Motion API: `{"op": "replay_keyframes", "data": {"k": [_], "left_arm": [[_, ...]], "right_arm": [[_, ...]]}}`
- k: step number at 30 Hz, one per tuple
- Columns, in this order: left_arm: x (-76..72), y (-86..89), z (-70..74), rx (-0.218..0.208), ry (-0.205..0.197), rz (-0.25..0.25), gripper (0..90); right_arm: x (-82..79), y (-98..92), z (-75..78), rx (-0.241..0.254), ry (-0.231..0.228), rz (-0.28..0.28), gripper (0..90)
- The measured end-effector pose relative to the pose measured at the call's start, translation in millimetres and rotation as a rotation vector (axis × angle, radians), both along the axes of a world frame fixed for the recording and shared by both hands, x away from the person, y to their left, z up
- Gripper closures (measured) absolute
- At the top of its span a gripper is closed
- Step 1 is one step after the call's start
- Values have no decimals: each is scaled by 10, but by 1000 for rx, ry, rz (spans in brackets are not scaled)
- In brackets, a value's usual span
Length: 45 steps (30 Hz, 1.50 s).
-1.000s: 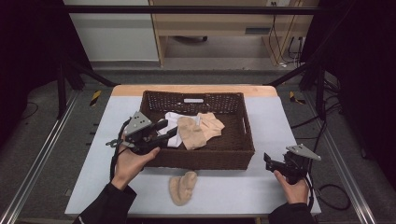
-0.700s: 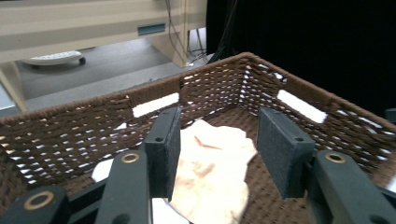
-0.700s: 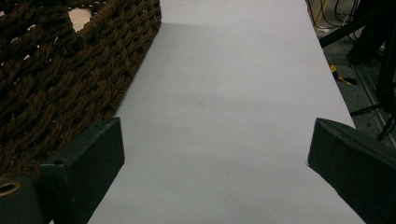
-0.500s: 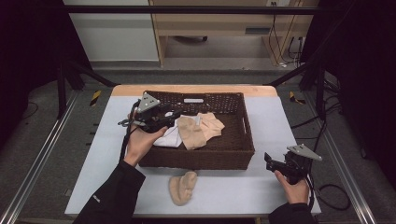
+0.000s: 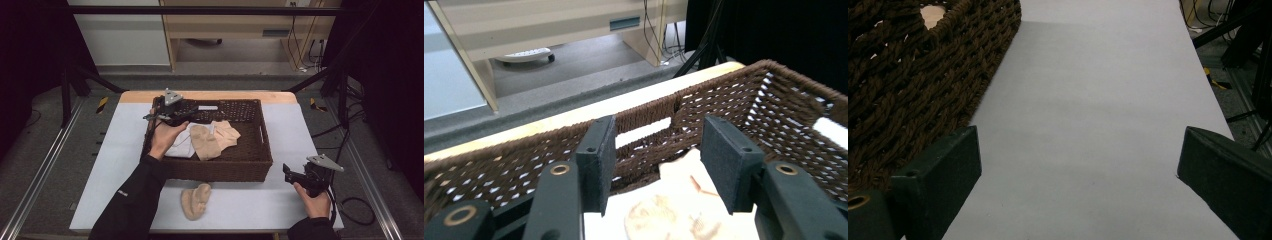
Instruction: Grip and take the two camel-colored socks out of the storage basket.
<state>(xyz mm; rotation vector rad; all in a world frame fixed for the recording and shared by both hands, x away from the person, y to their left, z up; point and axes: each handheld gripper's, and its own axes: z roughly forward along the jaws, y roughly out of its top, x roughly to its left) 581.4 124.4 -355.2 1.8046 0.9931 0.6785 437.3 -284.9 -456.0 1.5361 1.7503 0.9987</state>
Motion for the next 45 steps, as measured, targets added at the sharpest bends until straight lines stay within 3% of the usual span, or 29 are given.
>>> {"op": "replay_keyframes", "data": {"k": [3,5,10,15,17,20,25,27,30,32,40,45], "left_arm": [[85,-62,-103,37,4,8,478],[145,-72,-187,62,34,9,487],[239,-69,-396,75,97,-6,506],[267,-52,-569,115,140,-9,532],[264,-52,-597,120,148,-16,535],[258,-79,-633,163,163,-14,523],[274,-118,-722,197,218,-38,476],[273,-134,-741,218,216,-51,439],[279,-145,-769,218,228,-57,405],[291,-138,-803,214,261,-49,375],[304,-133,-853,218,310,-57,371],[278,-156,-819,210,298,-85,436]], "right_arm": [[-3,-6,1,2,-3,-1,42],[-2,-10,1,7,-4,-4,42],[7,-4,-7,-1,0,0,45],[10,-1,-9,0,2,-1,47],[14,2,-13,-4,3,2,47],[13,11,-14,-7,6,8,49],[10,6,-15,-10,5,4,49],[10,13,-16,-10,7,4,49],[11,17,-18,-11,9,5,49],[10,15,-18,-10,12,3,49],[12,19,-24,-13,15,6,50],[8,17,-21,-9,14,5,50]]}}
